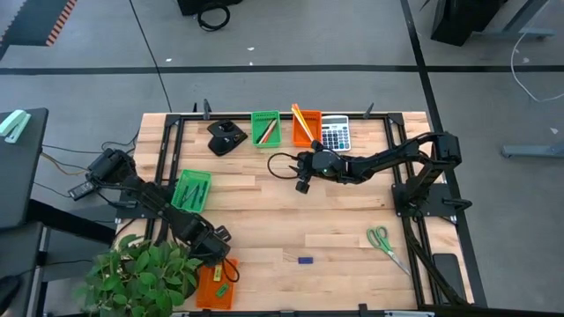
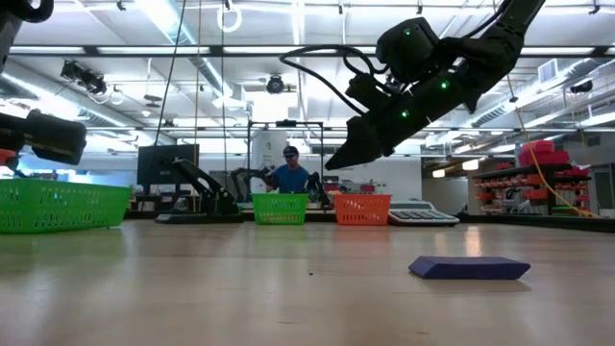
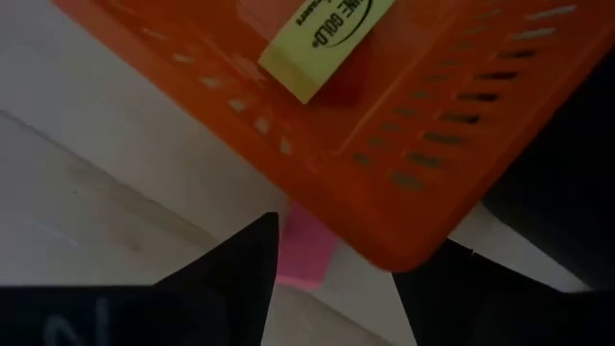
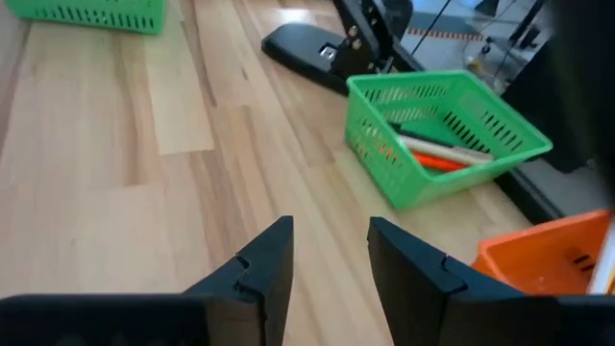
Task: Sort crayons/erasers/pens/pencils in bins
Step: Put the pink eraser into the bottom orange bin
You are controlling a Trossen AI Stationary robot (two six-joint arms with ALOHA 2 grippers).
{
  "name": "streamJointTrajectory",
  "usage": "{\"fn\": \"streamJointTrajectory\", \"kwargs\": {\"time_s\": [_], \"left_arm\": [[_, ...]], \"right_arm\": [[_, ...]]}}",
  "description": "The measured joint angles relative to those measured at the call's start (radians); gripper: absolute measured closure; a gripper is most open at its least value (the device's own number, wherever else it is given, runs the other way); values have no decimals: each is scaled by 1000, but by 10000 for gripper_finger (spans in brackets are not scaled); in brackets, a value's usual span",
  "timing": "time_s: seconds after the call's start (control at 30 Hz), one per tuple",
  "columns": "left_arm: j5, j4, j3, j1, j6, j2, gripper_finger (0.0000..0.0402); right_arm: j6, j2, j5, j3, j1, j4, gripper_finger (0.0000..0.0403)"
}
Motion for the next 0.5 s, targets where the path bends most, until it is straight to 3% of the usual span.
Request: {"fn": "streamJointTrajectory", "kwargs": {"time_s": [0.27, 0.5], "left_arm": [[-69, 20, -27, 3, 59, 2, 226], [-69, 14, -26, 2, 7, 2, 247]], "right_arm": [[31, 0, -2, 0, 11, -35, 260], [18, 0, -2, 0, 12, -38, 260]]}}
